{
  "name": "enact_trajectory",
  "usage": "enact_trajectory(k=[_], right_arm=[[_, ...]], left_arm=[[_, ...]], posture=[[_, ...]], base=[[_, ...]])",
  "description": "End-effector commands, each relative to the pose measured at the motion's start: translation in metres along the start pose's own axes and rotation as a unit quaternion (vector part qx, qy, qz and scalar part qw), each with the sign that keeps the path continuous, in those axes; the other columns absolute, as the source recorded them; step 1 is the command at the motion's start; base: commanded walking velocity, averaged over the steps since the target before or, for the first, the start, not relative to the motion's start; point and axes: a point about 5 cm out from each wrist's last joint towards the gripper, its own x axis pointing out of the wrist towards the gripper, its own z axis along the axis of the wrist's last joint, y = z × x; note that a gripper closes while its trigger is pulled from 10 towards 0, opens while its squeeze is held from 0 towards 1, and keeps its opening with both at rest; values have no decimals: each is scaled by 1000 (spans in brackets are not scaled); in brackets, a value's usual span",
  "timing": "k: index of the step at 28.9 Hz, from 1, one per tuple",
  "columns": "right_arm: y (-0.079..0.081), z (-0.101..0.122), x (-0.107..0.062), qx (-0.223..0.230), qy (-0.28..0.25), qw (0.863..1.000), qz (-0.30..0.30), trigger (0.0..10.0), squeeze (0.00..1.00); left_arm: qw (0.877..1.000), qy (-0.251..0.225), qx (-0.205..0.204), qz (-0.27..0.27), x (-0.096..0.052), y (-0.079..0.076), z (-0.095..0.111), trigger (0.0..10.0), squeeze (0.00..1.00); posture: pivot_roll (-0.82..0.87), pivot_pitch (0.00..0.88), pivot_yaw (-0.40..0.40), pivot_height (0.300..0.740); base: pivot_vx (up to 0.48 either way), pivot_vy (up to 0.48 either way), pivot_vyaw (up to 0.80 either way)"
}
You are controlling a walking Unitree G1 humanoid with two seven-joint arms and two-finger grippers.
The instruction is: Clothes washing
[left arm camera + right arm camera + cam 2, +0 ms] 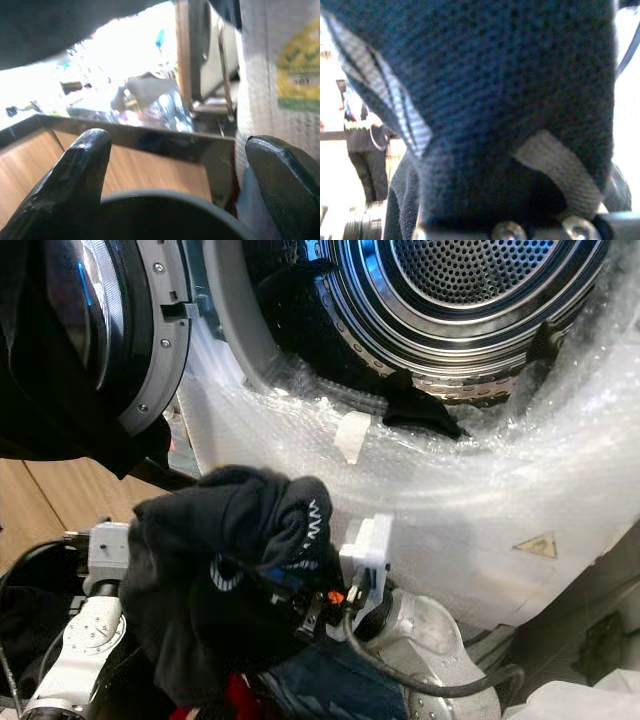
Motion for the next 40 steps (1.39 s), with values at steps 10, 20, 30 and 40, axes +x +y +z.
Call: enact_trajectory(k=[10, 20, 30, 40], right_arm=[[-17, 68, 38, -77, -82, 993, 21, 0, 0], [-67, 126, 77, -142, -120, 980, -63, 0, 0], [-135, 221, 94, -143, -144, 945, -258, 0, 0], [-172, 256, 47, -149, -130, 814, -547, 0, 0]], left_arm=[[995, 0, 44, -89, -11, -35, -7, 10000, 0], [992, 14, 32, -118, -14, -49, -9, 10000, 0], [994, 48, -1, -95, -14, -43, -16, 10000, 0], [995, 42, -6, -94, -13, -46, -12, 10000, 0]], posture=[[21, 0, -41, 740], [21, 0, -51, 740], [1, 0, -43, 740], [28, 0, -56, 740]], base=[[0, 0, 0], [0, 0, 0], [0, 0, 0], [0, 0, 0]])
